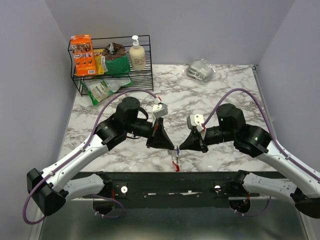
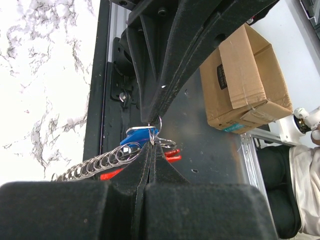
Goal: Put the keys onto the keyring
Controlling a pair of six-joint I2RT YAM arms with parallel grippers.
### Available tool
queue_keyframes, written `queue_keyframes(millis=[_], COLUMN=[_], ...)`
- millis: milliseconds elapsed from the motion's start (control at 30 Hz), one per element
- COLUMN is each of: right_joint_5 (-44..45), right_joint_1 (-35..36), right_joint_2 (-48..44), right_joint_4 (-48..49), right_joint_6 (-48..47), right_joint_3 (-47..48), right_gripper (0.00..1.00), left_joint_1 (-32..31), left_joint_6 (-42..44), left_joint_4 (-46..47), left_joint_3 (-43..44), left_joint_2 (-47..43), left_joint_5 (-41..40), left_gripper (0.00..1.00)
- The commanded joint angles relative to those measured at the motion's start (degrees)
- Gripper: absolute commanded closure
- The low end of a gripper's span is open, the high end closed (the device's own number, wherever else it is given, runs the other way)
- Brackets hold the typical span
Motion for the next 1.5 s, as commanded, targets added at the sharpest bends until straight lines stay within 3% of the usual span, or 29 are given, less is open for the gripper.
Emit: queue_keyframes(millis=[0,1467], right_joint_5=[3.4,5.6], right_joint_1=[0.4,0.4], right_joint_2=[0.4,0.5], right_joint_4=[-0.1,4.6], right_joint_6=[0.8,0.9], right_joint_3=[2.1,2.8], right_gripper=[1.0,1.0], left_joint_1=[-0.2,-3.4], left_joint_6=[0.8,2.4], left_joint_4=[0.4,-1.7], left_joint_3=[0.6,-1.2], left_joint_2=[-0.3,-0.8], left_joint_5=[1.3,0.8], left_gripper=[1.0,1.0])
